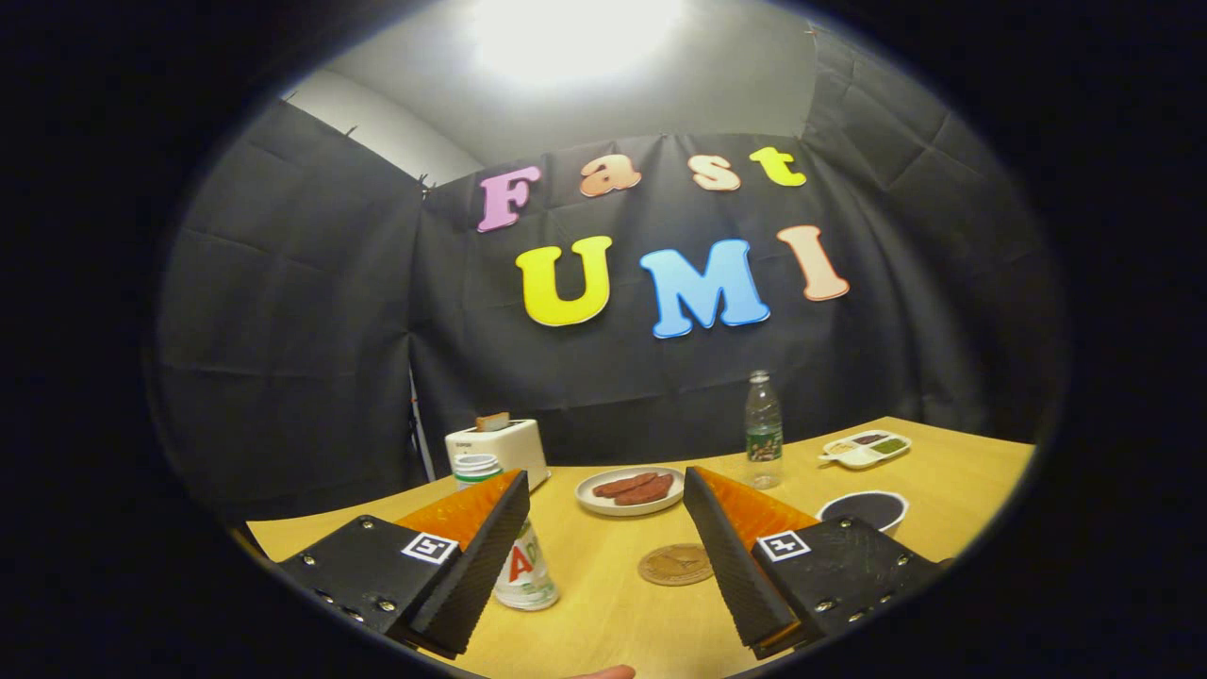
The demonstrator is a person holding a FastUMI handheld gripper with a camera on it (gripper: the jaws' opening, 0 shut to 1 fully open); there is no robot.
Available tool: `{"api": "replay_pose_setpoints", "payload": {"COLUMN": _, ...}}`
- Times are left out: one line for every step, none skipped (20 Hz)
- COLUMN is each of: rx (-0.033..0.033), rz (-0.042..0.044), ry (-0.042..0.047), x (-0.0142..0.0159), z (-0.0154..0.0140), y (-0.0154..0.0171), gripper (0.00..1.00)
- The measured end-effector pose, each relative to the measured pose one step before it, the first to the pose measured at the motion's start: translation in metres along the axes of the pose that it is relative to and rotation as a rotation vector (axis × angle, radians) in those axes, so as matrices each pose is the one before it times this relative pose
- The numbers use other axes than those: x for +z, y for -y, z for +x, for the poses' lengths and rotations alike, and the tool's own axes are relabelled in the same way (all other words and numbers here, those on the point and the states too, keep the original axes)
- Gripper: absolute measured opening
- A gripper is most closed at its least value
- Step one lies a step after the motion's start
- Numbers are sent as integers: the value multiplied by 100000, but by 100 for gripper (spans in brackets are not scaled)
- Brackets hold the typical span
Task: Take the bottle from table, then pour the juice into the cup, finally place the bottle on the coaster
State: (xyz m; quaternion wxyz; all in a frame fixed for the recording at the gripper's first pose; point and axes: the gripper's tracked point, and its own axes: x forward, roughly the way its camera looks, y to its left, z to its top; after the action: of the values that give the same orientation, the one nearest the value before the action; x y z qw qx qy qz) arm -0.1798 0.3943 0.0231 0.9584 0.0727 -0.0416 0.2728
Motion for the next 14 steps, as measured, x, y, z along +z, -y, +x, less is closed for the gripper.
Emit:
{"api": "replay_pose_setpoints", "payload": {"rx": 2603, "rz": -443, "ry": -1245, "x": -816, "z": 380, "y": -1289, "gripper": 99}}
{"api": "replay_pose_setpoints", "payload": {"rx": 2725, "rz": -548, "ry": -1025, "x": -643, "z": 431, "y": -1119, "gripper": 99}}
{"api": "replay_pose_setpoints", "payload": {"rx": 2895, "rz": -528, "ry": -1249, "x": -787, "z": 578, "y": -1139, "gripper": 99}}
{"api": "replay_pose_setpoints", "payload": {"rx": 2483, "rz": -397, "ry": -1452, "x": -909, "z": 482, "y": -933, "gripper": 99}}
{"api": "replay_pose_setpoints", "payload": {"rx": 1373, "rz": -79, "ry": -1453, "x": -887, "z": 533, "y": -614, "gripper": 99}}
{"api": "replay_pose_setpoints", "payload": {"rx": 1177, "rz": 366, "ry": -1610, "x": -745, "z": 651, "y": -377, "gripper": 99}}
{"api": "replay_pose_setpoints", "payload": {"rx": 1303, "rz": 251, "ry": -1652, "x": -938, "z": 732, "y": -550, "gripper": 100}}
{"api": "replay_pose_setpoints", "payload": {"rx": 866, "rz": 159, "ry": -1926, "x": -824, "z": 671, "y": -222, "gripper": 99}}
{"api": "replay_pose_setpoints", "payload": {"rx": 1225, "rz": 150, "ry": -1808, "x": -986, "z": 830, "y": -232, "gripper": 100}}
{"api": "replay_pose_setpoints", "payload": {"rx": 245, "rz": 422, "ry": -1842, "x": -807, "z": 597, "y": -135, "gripper": 99}}
{"api": "replay_pose_setpoints", "payload": {"rx": -751, "rz": 391, "ry": -2001, "x": -858, "z": 711, "y": 219, "gripper": 99}}
{"api": "replay_pose_setpoints", "payload": {"rx": -1754, "rz": -268, "ry": -2134, "x": -278, "z": 445, "y": 284, "gripper": 99}}
{"api": "replay_pose_setpoints", "payload": {"rx": -1277, "rz": -713, "ry": 905, "x": -253, "z": 460, "y": 498, "gripper": 99}}
{"api": "replay_pose_setpoints", "payload": {"rx": -720, "rz": -213, "ry": 50, "x": 228, "z": 330, "y": -51, "gripper": 98}}
